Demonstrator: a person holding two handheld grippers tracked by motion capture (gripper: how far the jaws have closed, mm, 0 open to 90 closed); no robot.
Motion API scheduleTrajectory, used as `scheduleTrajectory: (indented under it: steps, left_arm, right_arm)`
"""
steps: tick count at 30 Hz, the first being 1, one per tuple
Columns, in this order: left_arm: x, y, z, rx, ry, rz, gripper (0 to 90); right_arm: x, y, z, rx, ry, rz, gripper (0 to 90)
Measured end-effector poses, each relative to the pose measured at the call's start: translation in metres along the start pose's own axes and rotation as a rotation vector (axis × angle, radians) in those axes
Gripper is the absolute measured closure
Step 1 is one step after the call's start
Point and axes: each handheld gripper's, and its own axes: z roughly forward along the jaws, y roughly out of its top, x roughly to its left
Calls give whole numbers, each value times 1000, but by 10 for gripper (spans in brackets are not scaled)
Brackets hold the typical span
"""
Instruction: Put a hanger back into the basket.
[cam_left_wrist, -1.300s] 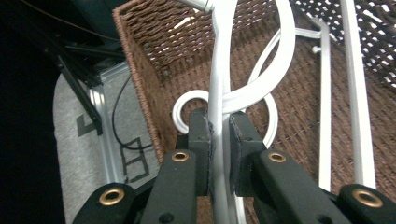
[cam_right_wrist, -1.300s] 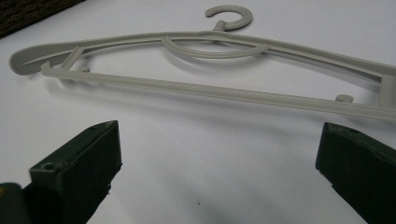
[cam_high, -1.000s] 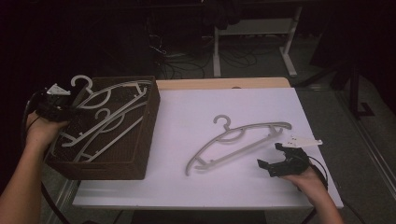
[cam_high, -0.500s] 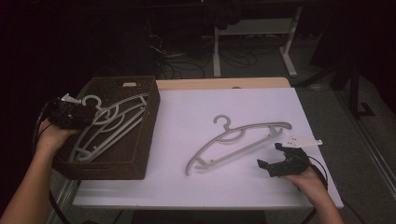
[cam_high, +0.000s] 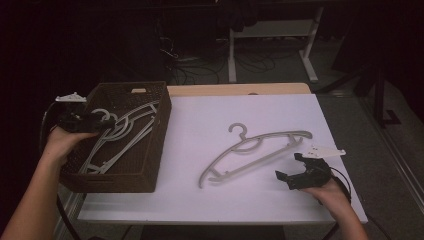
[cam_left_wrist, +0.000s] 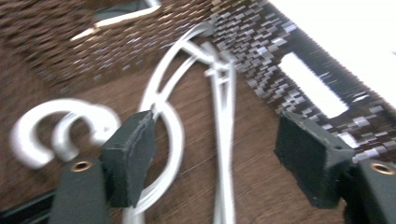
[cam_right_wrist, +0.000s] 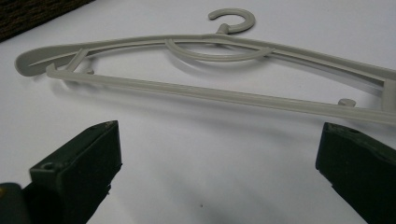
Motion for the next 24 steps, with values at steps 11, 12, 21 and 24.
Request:
scheduleTrajectory:
  steps: [11, 12, 21, 24]
  left_arm:
    - [-54, 27, 14, -63, -181, 36, 87]
    - [-60, 30, 17, -71, -192, 38, 71]
    - [-120, 45, 47, -81, -319, 84, 9]
    - [-141, 51, 59, -89, -361, 99, 8]
  right_arm:
    - [0, 2, 0, -6, 6, -2, 1]
    - [0, 2, 0, -5, 6, 0, 1]
    - [0, 1, -1, -3, 5, 0, 1]
    - [0, 2, -1, -3, 3, -1, 1]
